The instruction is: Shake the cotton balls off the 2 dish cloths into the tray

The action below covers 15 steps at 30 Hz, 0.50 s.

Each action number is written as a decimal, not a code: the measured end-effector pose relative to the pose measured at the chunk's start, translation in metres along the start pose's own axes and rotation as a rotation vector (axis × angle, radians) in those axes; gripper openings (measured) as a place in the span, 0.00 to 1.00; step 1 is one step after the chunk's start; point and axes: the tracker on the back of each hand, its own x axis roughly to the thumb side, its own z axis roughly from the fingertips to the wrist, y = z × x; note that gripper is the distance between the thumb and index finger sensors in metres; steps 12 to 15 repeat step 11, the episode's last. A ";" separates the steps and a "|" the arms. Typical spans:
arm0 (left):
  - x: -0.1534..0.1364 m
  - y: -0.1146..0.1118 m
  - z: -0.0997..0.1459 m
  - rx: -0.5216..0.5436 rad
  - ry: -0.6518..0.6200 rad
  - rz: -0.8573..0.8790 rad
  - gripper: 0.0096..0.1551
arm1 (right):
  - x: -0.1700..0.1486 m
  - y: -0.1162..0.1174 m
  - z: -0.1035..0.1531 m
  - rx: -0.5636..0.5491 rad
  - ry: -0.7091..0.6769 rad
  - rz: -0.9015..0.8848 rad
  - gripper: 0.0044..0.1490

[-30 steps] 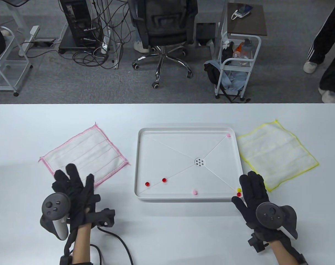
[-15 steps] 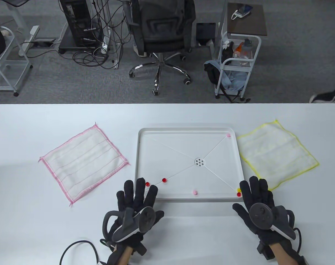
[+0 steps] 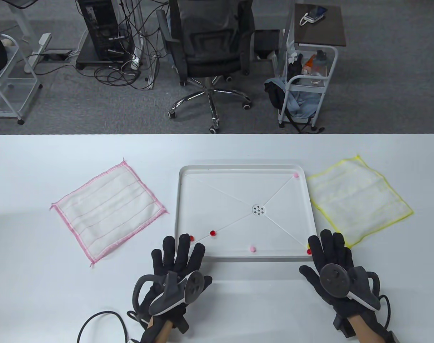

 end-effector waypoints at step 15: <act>-0.002 0.000 0.000 0.002 0.011 0.005 0.49 | 0.001 0.001 0.000 0.008 -0.006 0.008 0.49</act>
